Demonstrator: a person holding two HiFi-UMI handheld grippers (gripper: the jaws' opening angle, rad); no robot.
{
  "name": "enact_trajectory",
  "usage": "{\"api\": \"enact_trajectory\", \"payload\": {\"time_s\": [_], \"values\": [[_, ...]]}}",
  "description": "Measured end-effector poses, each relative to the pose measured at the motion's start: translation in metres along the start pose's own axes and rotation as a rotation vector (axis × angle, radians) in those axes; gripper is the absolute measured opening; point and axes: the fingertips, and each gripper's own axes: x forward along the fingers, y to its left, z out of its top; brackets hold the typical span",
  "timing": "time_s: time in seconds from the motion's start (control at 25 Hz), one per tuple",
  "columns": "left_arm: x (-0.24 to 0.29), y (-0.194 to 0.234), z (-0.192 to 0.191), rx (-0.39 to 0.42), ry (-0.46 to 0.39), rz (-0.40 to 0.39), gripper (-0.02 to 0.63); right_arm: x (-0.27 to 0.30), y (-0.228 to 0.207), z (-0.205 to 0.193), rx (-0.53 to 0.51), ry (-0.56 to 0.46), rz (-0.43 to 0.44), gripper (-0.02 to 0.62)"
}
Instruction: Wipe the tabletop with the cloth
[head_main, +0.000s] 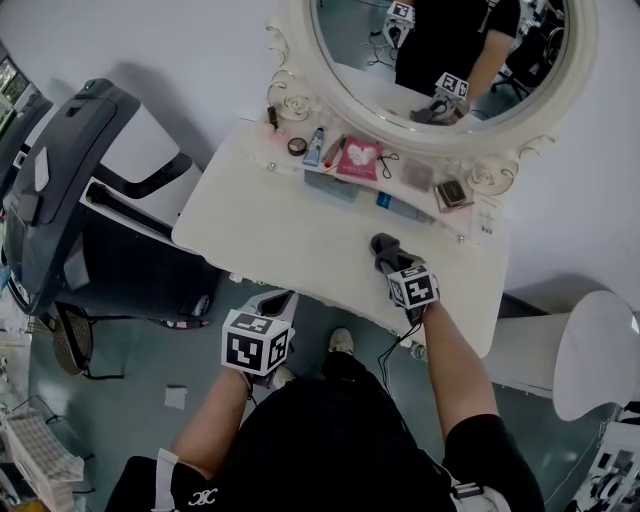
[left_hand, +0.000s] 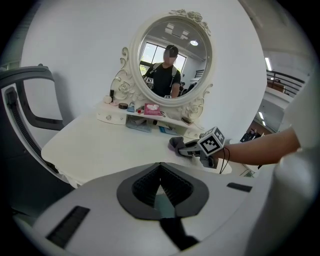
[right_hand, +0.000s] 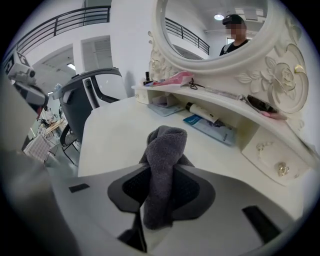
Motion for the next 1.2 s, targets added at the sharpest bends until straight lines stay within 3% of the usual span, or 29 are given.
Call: {"api": "enact_trajectory", "payload": {"time_s": [0.32, 0.68, 0.92, 1.2], "values": [[0.014, 0.004, 0.008, -0.015, 0.022, 0.051, 0.006, 0.026, -0.056, 0.034, -0.002, 0.014, 0.025, 0.11], [0.022, -0.003, 0.014, 0.004, 0.036, 0.063, 0.006, 0.033, -0.068, 0.047, -0.019, 0.016, 0.054, 0.11], [0.022, -0.015, 0.019, 0.033, 0.024, 0.027, 0.006, 0.016, -0.051, 0.029, -0.009, 0.018, 0.062, 0.11], [0.019, -0.026, 0.014, 0.064, 0.012, -0.028, 0.006, -0.018, -0.014, -0.019, 0.014, 0.016, 0.061, 0.11]]}}
